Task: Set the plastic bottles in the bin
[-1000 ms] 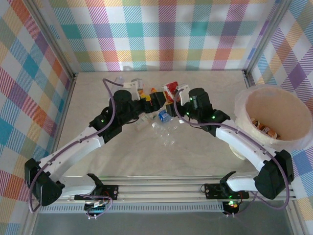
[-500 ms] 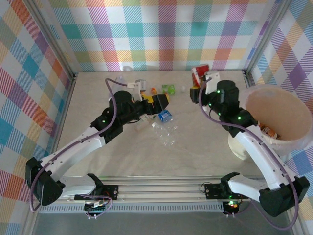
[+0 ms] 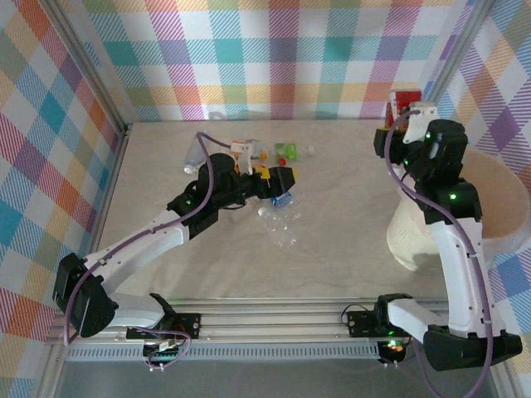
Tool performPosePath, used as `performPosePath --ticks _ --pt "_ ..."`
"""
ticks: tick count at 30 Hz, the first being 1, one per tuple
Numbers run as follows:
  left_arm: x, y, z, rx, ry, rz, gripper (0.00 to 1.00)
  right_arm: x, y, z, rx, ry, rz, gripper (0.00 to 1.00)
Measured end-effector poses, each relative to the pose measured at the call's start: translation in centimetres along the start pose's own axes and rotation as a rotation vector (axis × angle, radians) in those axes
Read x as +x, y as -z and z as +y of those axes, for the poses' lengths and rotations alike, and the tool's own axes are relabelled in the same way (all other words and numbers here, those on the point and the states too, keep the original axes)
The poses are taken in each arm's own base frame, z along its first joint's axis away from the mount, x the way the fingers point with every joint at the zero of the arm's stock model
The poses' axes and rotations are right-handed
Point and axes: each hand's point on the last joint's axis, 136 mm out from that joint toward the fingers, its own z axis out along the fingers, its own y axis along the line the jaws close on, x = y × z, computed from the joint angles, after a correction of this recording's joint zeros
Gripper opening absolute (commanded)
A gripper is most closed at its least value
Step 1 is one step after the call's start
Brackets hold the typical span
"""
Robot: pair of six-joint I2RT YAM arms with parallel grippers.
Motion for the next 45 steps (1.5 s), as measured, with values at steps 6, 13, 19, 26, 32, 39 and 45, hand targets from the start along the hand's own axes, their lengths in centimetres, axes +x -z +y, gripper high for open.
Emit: performPosePath --ticks 6,13,19,26,32,39,45 --pt "-0.6 -0.1 0.4 -0.024 -0.001 -0.032 1.0 2.5 2.1 -5.4 0.174 -0.054 0.1 0.49" --pt "0.5 -1.8 1.5 -0.032 0.029 -0.005 1.0 5.1 4.5 -11.0 0.388 -0.085 0.221 0.5" --pt "3.5 -3.7 2.0 -0.01 0.046 0.102 1.0 8.0 5.7 -14.8 0.53 -0.13 0.318 0.5" --pt "5.7 -6.2 -0.7 0.084 0.035 0.22 1.0 11.6 6.4 -17.5 0.654 -0.157 0.416 0.52" --pt "5.4 -6.6 -1.4 0.103 0.031 0.223 1.0 14.4 7.0 -18.8 0.702 -0.163 0.463 0.58" --pt "5.2 -6.7 -0.8 0.067 0.036 0.216 1.0 15.9 7.3 -19.8 0.753 -0.16 0.496 0.66" --pt "4.9 -6.8 -0.1 0.031 0.037 0.195 1.0 16.1 7.7 -20.6 0.803 -0.155 0.496 0.81"
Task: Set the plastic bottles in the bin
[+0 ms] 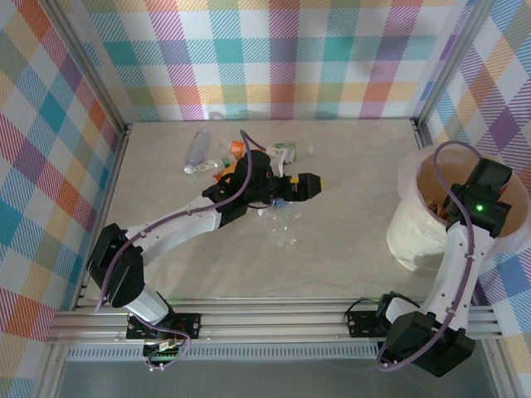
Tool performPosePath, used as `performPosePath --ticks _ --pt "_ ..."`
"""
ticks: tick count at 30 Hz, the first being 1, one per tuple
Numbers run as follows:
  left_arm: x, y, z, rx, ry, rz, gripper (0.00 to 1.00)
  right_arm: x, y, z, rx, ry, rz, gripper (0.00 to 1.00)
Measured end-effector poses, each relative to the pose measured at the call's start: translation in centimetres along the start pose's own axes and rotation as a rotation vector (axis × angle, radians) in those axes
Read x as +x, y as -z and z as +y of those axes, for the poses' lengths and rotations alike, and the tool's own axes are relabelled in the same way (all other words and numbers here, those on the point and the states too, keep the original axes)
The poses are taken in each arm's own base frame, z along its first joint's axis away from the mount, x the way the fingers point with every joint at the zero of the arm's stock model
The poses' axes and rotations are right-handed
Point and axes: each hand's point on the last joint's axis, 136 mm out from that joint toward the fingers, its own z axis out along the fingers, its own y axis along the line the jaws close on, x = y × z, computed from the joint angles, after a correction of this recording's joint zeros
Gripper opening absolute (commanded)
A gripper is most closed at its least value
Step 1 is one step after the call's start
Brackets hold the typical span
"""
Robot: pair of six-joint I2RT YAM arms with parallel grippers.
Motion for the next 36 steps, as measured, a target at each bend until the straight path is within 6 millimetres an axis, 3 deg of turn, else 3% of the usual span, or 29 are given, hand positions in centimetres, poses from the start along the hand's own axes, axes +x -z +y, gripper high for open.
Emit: performPosePath --ticks 10,16,20,26,36 --pt "-0.3 0.0 1.2 -0.062 0.01 -0.024 1.0 -0.5 0.3 0.8 -0.056 -0.041 -0.025 0.91" --pt "-0.3 0.2 2.6 -0.133 0.018 -0.045 1.0 -1.8 1.6 2.1 -0.155 -0.094 -0.065 0.95" --pt "0.0 0.3 4.0 -0.186 0.033 -0.054 1.0 -2.5 2.9 3.6 -0.244 -0.113 -0.097 1.0" --pt "0.8 0.9 6.9 -0.305 0.076 -0.07 1.0 -3.5 5.3 7.0 -0.361 -0.058 -0.14 1.0" --pt "0.4 3.6 10.5 -0.494 0.149 -0.129 1.0 -5.6 11.4 12.3 -0.661 -0.052 -0.289 1.0"
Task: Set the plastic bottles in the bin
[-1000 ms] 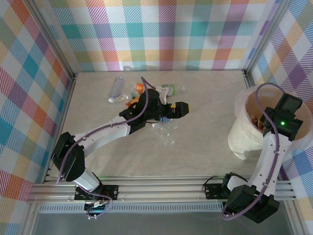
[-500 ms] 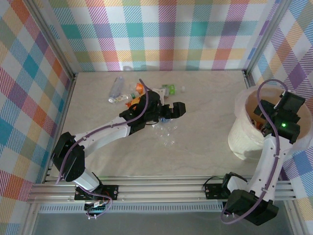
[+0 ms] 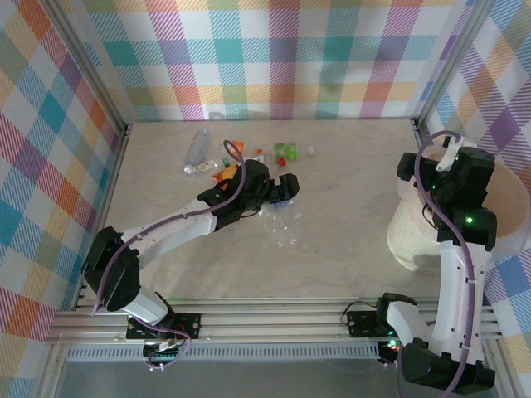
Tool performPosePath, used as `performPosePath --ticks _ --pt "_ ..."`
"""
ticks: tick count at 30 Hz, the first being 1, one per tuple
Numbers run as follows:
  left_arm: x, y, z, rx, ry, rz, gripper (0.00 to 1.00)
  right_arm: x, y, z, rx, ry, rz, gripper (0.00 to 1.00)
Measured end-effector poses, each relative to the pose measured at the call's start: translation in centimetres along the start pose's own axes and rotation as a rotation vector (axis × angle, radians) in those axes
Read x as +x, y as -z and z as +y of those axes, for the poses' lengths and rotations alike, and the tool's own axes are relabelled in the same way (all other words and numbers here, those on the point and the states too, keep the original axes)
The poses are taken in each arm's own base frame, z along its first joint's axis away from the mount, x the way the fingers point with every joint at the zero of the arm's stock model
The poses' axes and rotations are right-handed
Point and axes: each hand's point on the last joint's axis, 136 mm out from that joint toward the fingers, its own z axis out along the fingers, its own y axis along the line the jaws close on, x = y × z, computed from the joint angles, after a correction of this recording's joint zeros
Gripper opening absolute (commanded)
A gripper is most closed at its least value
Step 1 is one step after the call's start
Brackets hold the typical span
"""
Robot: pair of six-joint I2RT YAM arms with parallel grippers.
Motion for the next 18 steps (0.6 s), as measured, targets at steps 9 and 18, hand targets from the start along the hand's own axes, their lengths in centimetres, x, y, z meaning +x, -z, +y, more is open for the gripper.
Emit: performPosePath --ticks 9,18 --pt "-1.0 1.7 4.6 -0.24 -0.103 0.009 1.0 0.0 -0.5 6.9 -0.323 0.023 -0.021 1.0" --pt "-2.9 2.5 10.1 -0.52 -0.335 0.127 1.0 1.7 0.2 9.8 -0.494 0.041 -0.029 1.0"
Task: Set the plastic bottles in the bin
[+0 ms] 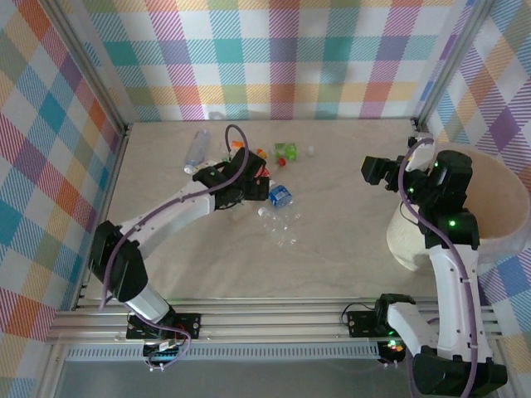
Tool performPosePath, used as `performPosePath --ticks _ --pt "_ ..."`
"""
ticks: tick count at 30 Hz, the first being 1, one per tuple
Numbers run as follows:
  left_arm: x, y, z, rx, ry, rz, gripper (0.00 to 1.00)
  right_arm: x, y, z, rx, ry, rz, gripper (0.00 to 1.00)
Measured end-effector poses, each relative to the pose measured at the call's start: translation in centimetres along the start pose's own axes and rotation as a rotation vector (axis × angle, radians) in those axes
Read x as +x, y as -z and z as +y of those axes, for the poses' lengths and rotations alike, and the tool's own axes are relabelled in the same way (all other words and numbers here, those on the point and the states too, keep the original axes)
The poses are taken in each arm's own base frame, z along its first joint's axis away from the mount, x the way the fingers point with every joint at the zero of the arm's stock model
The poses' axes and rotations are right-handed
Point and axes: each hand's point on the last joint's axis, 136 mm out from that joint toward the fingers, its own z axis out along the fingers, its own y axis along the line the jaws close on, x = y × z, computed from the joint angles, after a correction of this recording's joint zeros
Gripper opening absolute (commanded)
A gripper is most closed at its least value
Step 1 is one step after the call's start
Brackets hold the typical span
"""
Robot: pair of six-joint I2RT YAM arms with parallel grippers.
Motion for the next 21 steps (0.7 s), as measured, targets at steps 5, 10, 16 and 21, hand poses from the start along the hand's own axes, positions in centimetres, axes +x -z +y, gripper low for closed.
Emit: performPosePath --ticks 5,10,16,21 --pt "1.7 -3.3 2.7 -0.04 -0.064 0.151 1.0 -0.6 0.4 1.6 -0.081 0.02 -0.041 1.0" --pt "3.2 -5.0 2.4 0.006 -0.186 0.245 1.0 -0.6 0.4 3.3 -0.165 0.032 -0.042 1.0" --pt "4.0 -6.2 1.6 0.061 -0.317 0.268 1.0 -0.4 0.3 3.7 -0.18 0.048 -0.038 1.0" --pt "4.3 -7.2 1.5 0.106 -0.373 0.276 0.94 -0.3 0.2 3.8 -0.184 0.063 -0.036 1.0"
